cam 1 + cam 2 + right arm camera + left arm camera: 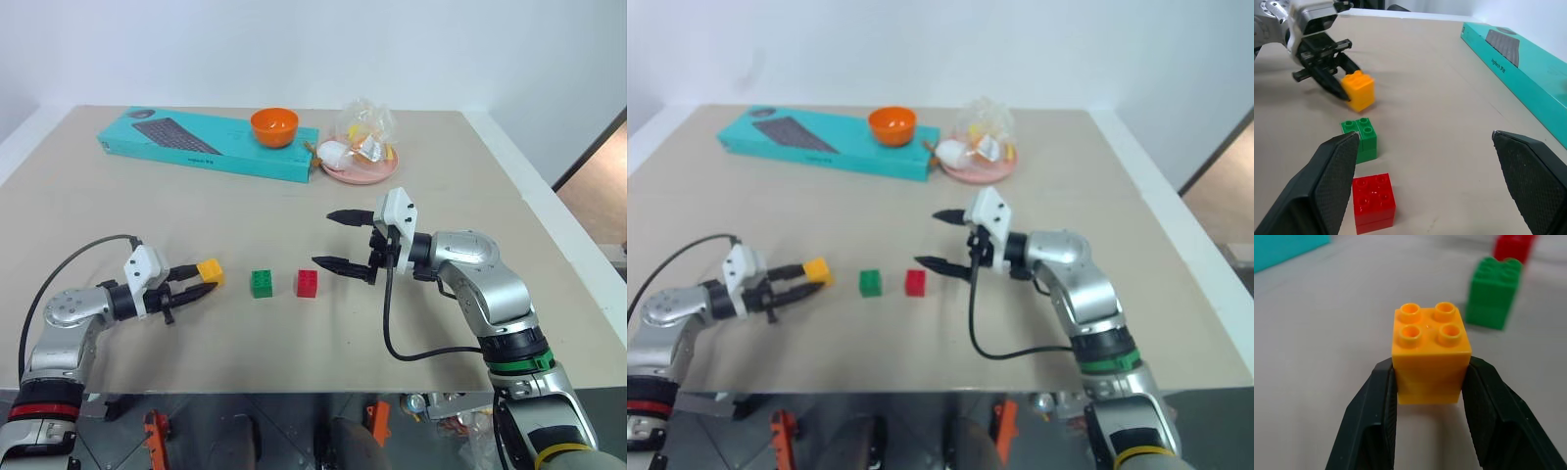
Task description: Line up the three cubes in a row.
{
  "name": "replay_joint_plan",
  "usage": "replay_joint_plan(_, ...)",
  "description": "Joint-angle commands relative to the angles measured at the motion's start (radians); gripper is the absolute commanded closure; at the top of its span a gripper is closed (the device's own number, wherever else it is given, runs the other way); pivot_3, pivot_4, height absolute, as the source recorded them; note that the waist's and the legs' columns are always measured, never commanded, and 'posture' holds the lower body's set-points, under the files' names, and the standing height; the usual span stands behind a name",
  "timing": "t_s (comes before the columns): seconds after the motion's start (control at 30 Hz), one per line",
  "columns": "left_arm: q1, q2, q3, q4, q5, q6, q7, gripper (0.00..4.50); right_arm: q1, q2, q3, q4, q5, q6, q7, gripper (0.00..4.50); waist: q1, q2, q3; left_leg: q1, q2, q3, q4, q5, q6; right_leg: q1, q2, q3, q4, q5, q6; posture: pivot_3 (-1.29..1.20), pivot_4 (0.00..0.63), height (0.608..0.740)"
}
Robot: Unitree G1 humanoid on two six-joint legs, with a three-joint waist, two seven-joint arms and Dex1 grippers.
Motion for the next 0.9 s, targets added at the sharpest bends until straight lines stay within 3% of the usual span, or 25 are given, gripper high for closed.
replay_joint_plan(0.03,-0.037,0.023,-0.011,0.034,0.001,-0.066,-0.076,2.99,-0.018,-0.009,-0.008,-0.015,-0.001,-0.016,0.007,0.00,0.000,0.000,0.000,0.000,0.000,0.000,0.000,0.000,0.000,0.000,0.000,0.000,0.000,0.000,0.000,0.00,0.150,0.740)
replay_joint_plan(0.9,-0.129,0.042,-0.083,0.185,0.066,-0.149,-0.189,2.99,0.042,-0.035,-0.012,-0.073,-0.005,0.001,-0.011,0.00,-0.001,0.000,0.000,0.001,0.001,0.000,0.000,0.000,0.000,0.000,0.002,0.000,0.001,0.000,0.000,0.00,0.150,0.740)
